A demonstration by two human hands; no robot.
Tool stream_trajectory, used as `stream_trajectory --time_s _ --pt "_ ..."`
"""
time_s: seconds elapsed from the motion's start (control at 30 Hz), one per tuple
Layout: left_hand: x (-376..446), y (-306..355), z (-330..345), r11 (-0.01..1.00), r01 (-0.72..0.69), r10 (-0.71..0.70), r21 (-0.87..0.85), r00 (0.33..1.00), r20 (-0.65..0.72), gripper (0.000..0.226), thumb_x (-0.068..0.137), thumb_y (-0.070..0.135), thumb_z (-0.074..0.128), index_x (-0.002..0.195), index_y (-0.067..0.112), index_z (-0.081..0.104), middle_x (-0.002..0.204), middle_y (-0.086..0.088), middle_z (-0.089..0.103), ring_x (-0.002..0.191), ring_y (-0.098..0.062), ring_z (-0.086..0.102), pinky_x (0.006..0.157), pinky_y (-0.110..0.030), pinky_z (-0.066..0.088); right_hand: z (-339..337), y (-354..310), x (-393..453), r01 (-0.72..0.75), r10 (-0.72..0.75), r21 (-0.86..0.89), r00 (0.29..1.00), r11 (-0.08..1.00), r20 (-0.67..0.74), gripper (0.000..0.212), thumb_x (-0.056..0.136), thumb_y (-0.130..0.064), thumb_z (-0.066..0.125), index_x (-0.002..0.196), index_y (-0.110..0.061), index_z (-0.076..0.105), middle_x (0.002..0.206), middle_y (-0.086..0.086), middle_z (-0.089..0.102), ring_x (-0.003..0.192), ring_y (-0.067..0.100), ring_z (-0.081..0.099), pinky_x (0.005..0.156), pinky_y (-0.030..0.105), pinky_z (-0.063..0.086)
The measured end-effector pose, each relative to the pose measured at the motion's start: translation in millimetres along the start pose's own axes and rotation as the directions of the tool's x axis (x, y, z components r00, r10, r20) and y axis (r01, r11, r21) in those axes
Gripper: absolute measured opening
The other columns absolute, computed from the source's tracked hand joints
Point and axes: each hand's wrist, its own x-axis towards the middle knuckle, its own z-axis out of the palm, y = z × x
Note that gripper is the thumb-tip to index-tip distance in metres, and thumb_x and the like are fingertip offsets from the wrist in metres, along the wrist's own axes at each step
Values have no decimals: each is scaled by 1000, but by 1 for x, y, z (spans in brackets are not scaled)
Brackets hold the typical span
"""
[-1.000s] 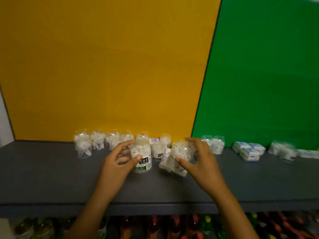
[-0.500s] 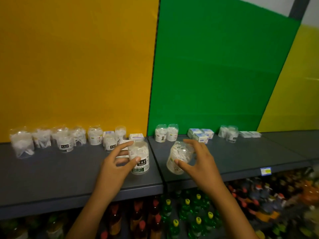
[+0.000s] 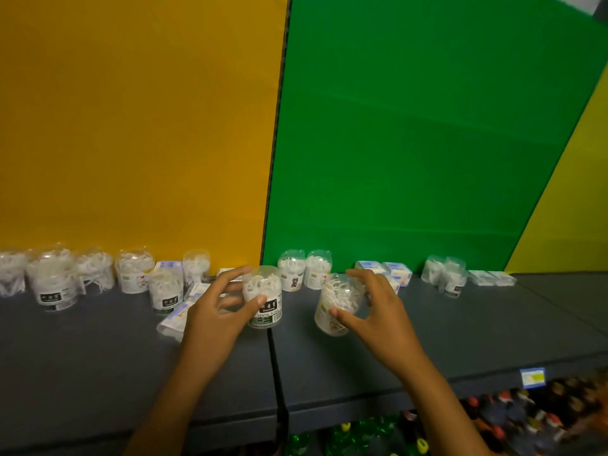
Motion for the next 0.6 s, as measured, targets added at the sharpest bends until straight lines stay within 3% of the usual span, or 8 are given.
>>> stream_trajectory --time_s 0.13,0.47,0.6 --pt "28 -12 13 999 29 -30 -19 999 -30 45 80 11 73 119 30 60 103 16 62 84 12 62 64 -8 49 20 18 42 19 -19 8 999 1000 51 62 75 -40 79 127 -38 46 120 -11 49 108 10 51 92 32 47" --pt "73 -49 19 994 79 -68 70 986 -152 47 80 10 72 122 26 59 100 19 59 85 16 60 68 -7 51 90 48 104 70 -80 60 979 996 186 62 76 -39 79 128 -35 45 125 -16 46 112 5 49 89 21 42" --pt "77 -60 19 985 106 -84 134 983 -162 49 79 18 73 122 32 57 103 21 57 92 2 62 71 -18 55 105 57 109 68 -90 105 971 992 221 61 77 -41 79 126 -35 44 126 -16 46 112 5 49 91 26 47"
